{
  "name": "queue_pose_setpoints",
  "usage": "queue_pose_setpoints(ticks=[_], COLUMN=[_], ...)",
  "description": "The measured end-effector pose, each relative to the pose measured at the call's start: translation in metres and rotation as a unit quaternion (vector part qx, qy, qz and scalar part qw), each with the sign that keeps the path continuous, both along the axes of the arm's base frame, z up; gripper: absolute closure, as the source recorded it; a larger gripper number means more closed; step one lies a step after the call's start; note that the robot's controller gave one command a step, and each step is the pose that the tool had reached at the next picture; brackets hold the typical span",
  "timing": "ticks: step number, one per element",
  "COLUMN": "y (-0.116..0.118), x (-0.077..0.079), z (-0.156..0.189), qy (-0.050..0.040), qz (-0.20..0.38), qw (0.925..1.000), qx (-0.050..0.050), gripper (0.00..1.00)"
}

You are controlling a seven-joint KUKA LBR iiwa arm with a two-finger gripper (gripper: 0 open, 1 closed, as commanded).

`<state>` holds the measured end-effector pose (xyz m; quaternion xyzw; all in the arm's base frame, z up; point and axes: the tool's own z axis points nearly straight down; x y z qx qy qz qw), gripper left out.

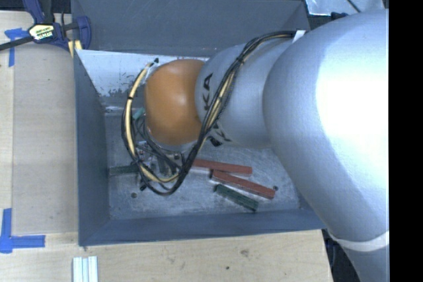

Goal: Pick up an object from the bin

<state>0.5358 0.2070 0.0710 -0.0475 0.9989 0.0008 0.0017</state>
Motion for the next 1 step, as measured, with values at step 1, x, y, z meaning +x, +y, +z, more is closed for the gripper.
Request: queue_pose_setpoints(ticks=[1], y=[0.0001], x=[-0.0027], z=[0.1316], qy=[-0.0038], qz=[0.063], qw=[0.998], qx=[0.0], gripper=[1.0])
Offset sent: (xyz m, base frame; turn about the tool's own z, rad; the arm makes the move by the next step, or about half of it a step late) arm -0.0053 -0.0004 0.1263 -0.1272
